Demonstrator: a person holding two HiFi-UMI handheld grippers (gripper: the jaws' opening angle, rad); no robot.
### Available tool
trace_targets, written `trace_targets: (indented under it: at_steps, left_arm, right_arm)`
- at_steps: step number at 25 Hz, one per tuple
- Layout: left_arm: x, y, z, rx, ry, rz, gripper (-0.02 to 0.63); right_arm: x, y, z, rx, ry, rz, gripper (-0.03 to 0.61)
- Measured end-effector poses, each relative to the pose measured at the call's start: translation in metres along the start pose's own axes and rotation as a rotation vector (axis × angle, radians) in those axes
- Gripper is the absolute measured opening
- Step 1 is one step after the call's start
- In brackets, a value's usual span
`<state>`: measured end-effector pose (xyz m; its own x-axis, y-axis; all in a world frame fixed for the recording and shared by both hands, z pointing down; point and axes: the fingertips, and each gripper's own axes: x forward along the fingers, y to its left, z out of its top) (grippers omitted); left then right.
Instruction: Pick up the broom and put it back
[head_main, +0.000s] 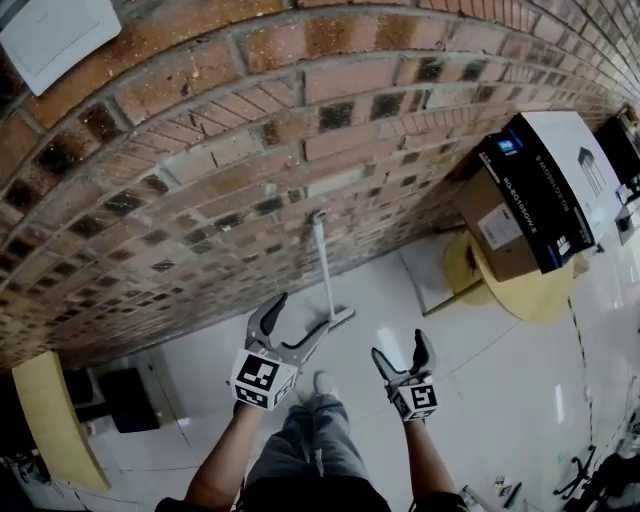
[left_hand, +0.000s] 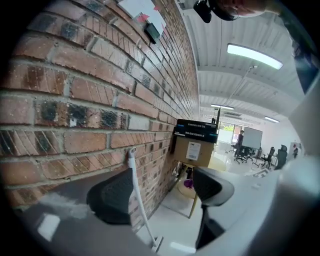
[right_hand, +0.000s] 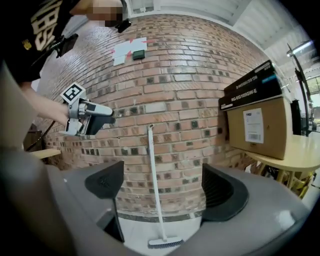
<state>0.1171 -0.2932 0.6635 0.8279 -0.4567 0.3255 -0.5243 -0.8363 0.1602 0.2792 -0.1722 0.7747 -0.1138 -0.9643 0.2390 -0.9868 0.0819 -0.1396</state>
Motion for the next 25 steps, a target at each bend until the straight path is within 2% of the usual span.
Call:
trace_targets:
  at_steps: [7,11,15,23,25]
  left_arm:
    - [-0.016,0.042,0.011,-0.051,-0.065,0.11,0.379]
    - [-0.025,0.05,0.012,-0.094,-0.087,0.134,0.379]
    - [-0.032,0.056,0.012,-0.119,-0.099,0.162,0.379]
    - [-0.056,0.08,0.01,-0.133,-0.106,0.228,0.379]
    - [-0.06,0.084,0.009,-0.139,-0.103,0.246,0.379]
  right_arm:
    - [0.132,0.023,0.005,-0.011,0.016,0.097,0.482]
    - [0.213,0.043,0.001,0.004,0.078,0.147,0.48]
    - [0.261,0.053,-0.008,0.06,0.138,0.16,0.467]
    - [0.298,0.06,-0.019,0.05,0.237,0.145,0.303]
    - [0.3,0.056,-0.022,0.034,0.273,0.129,0.173]
